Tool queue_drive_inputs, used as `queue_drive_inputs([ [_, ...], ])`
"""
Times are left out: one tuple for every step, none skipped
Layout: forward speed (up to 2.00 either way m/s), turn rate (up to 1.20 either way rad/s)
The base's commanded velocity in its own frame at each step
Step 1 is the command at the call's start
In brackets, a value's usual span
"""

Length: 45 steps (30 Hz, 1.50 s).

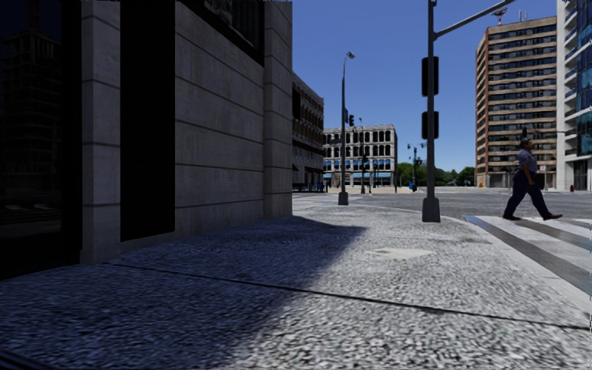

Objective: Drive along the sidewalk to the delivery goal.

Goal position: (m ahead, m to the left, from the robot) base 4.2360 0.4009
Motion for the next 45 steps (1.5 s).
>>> queue_drive_inputs([
  [1.41, 0.47],
  [1.41, 0.46],
  [1.41, 0.46],
  [1.41, 0.46],
  [1.41, 0.46],
  [1.41, 0.46],
  [1.41, 0.44],
  [1.41, 0.25],
  [1.41, 0.12],
  [1.41, 0.12],
  [1.41, 0.04],
  [1.4, 0.0],
  [1.4, 0.0],
  [1.4, 0.0],
  [1.4, 0.0],
  [1.4, 0.0],
  [1.4, 0.0],
  [1.4, 0.0],
  [1.4, 0.0],
  [1.4, 0.0],
  [1.4, 0.0],
  [1.4, 0.02],
  [1.4, 0.08],
  [1.4, 0.1],
  [1.4, 0.1],
  [1.4, 0.1],
  [1.4, 0.09],
  [1.39, 0.07],
  [1.39, 0.06],
  [1.39, 0.06],
  [1.39, 0.06],
  [1.39, 0.06],
  [1.39, 0.06],
  [1.39, 0.06],
  [1.39, 0.06],
  [1.39, 0.06],
  [1.38, 0.06],
  [1.38, 0.06],
  [1.38, 0.04],
  [1.37, 0.0],
  [1.37, 0.0],
  [1.37, 0.0],
  [1.37, 0.0],
  [1.37, 0.0],
  [1.37, 0.0],
])
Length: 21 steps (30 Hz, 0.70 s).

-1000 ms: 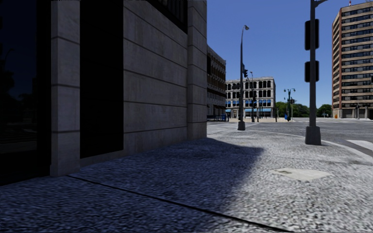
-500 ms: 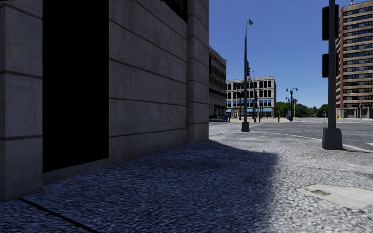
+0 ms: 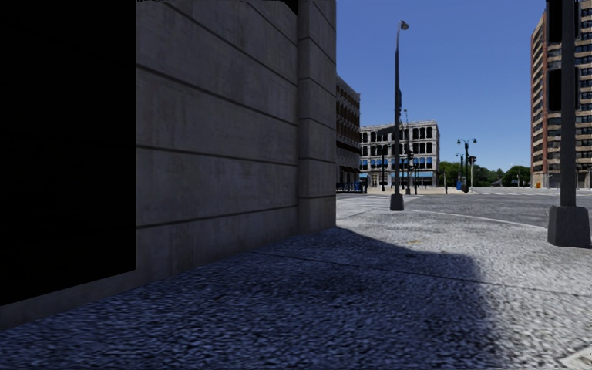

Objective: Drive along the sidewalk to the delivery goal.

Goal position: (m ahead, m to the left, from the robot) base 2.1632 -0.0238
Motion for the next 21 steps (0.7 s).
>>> queue_drive_inputs([
  [1.37, 0.0],
  [1.37, 0.0],
  [1.35, 0.0],
  [1.34, 0.0],
  [1.33, 0.0],
  [1.33, 0.0],
  [1.33, 0.0],
  [1.33, 0.0],
  [1.33, 0.0],
  [1.33, 0.0],
  [1.33, 0.0],
  [1.33, 0.0],
  [1.33, 0.0],
  [1.32, 0.0],
  [1.31, 0.0],
  [1.28, 0.05],
  [1.25, 0.08],
  [1.21, 0.09],
  [1.18, 0.1],
  [1.16, 0.1],
  [1.16, 0.1],
])
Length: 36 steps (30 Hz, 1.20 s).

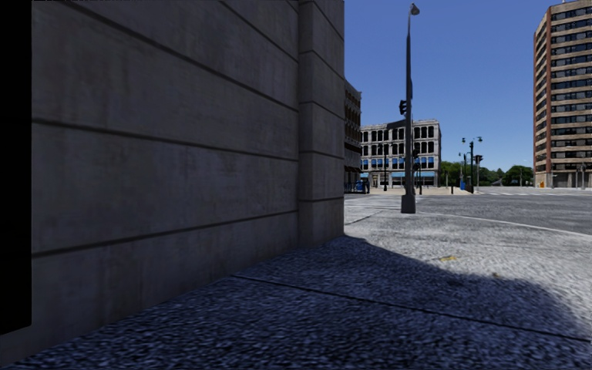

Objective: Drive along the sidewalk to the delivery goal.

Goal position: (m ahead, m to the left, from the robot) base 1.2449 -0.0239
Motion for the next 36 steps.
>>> queue_drive_inputs([
  [1.16, 0.1],
  [1.15, 0.1],
  [1.15, 0.1],
  [1.15, 0.07],
  [1.15, 0.04],
  [1.15, 0.01],
  [1.15, 0.01],
  [1.15, 0.0],
  [1.15, 0.0],
  [1.15, 0.0],
  [1.15, 0.0],
  [1.14, 0.0],
  [1.14, 0.0],
  [1.1, 0.01],
  [1.08, 0.05],
  [1.06, 0.07],
  [1.05, 0.07],
  [0.99, 0.07],
  [0.91, 0.07],
  [0.82, 0.07],
  [0.78, 0.07],
  [0.77, 0.07],
  [0.76, 0.07],
  [0.76, 0.07],
  [0.75, 0.07],
  [0.75, 0.07],
  [0.74, 0.07],
  [0.74, 0.07],
  [0.69, 0.0],
  [0.0, 0.0],
  [0.0, 0.0],
  [0.0, 0.0],
  [0.0, 0.0],
  [0.0, 0.0],
  [0.0, 0.0],
  [0.0, 0.0],
])
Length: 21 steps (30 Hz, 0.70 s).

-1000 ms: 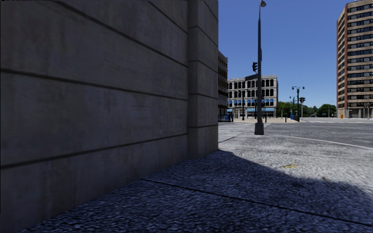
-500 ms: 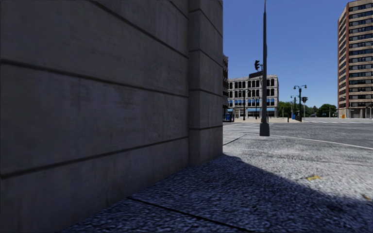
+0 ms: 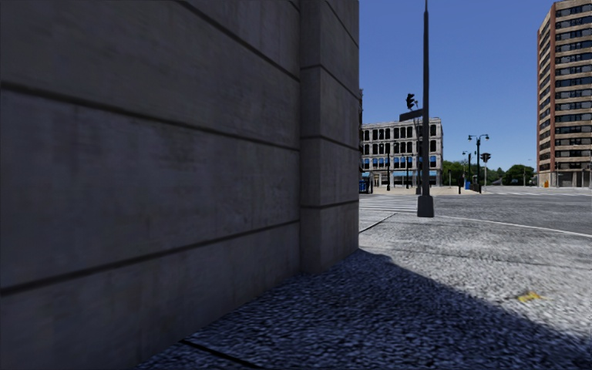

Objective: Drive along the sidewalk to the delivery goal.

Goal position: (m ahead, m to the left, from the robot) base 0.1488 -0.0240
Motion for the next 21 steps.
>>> queue_drive_inputs([
  [0.0, 0.0],
  [0.0, 0.0],
  [0.0, 0.0],
  [0.0, 0.0],
  [0.0, 0.0],
  [0.0, 0.0],
  [0.0, 0.0],
  [0.0, 0.0],
  [0.0, 0.0],
  [0.0, 0.0],
  [0.0, 0.0],
  [0.0, 0.0],
  [0.0, 0.0],
  [0.0, 0.0],
  [0.0, 0.0],
  [0.0, 0.0],
  [0.0, 0.0],
  [0.0, 0.0],
  [0.0, 0.0],
  [0.0, 0.0],
  [0.0, 0.0],
])
